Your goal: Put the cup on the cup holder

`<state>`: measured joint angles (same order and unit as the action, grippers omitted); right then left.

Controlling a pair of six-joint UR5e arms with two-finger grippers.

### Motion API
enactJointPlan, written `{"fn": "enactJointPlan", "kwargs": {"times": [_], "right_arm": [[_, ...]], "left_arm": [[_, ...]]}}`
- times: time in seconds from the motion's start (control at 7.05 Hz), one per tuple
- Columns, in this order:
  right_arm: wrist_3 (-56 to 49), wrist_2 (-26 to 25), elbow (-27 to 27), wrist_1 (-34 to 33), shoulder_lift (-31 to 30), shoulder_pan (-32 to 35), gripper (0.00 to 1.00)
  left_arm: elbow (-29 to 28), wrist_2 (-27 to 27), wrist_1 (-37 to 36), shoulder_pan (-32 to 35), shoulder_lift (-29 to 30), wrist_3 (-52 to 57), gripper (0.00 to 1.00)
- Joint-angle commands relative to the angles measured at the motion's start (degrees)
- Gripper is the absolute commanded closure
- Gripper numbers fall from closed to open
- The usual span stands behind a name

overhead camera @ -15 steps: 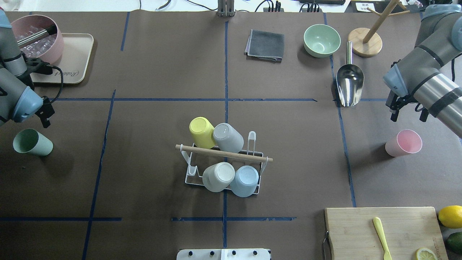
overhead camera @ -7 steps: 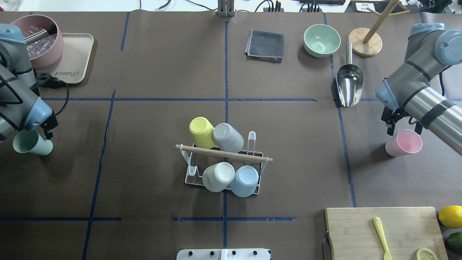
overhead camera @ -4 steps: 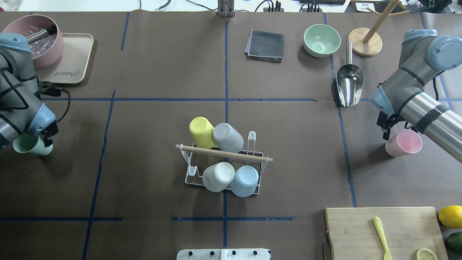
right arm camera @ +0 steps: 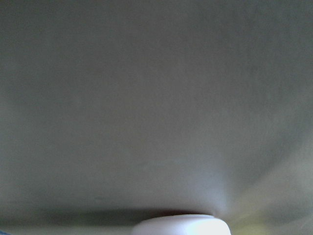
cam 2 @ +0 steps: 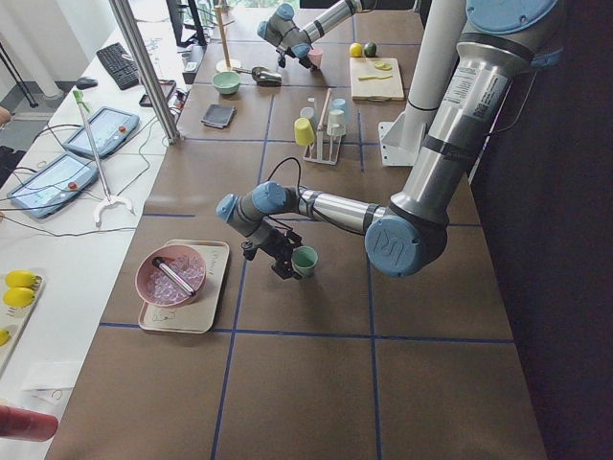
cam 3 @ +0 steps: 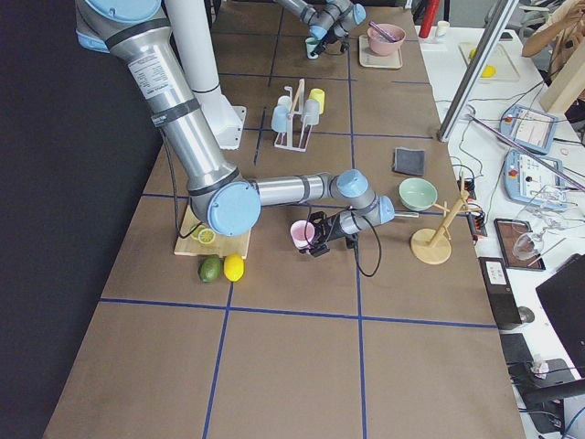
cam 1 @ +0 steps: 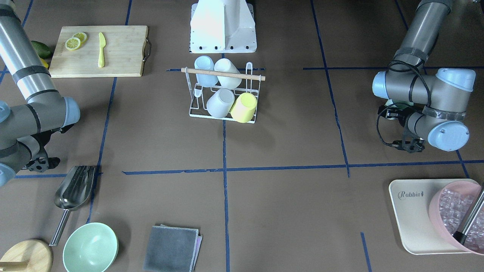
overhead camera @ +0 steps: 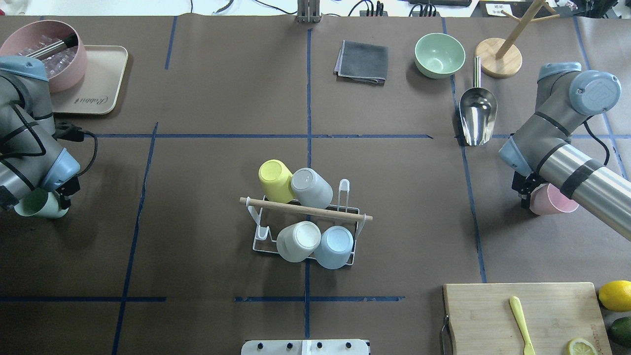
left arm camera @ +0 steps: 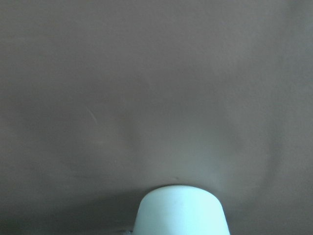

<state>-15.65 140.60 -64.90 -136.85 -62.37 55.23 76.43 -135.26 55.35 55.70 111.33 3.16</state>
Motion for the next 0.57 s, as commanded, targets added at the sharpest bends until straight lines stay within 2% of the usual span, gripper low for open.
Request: {"fn": "enactJointPlan", "kwargs": {"times": [0.0,0.14,0.28,0.43], "right_arm": [[-0.9,-0.1,-0.1,-1.2,-0.4,0.8,0.8],[-1.0,-0.3,-0.2,-1.7,-0.3,0.8,0.98],[-1.0,-0.4,-0.5,-3.2,0.1,0.8,1.0],[-1.1,-0.7,-0.7,-4.1,0.2,1.1,1.0]], "left_arm": [[-0.2,0.0,-0.6,-0.2,-0.1,0.1,0.0],[-0.1,0.0,-1.4,-0.2,-0.2,2.3,0.23],[-0.1,0.0,-3.4,-0.2,-0.1,4.1,0.6],[0.3,-0.1,-5.3,-0.1,-0.1,4.1,0.88]]}}
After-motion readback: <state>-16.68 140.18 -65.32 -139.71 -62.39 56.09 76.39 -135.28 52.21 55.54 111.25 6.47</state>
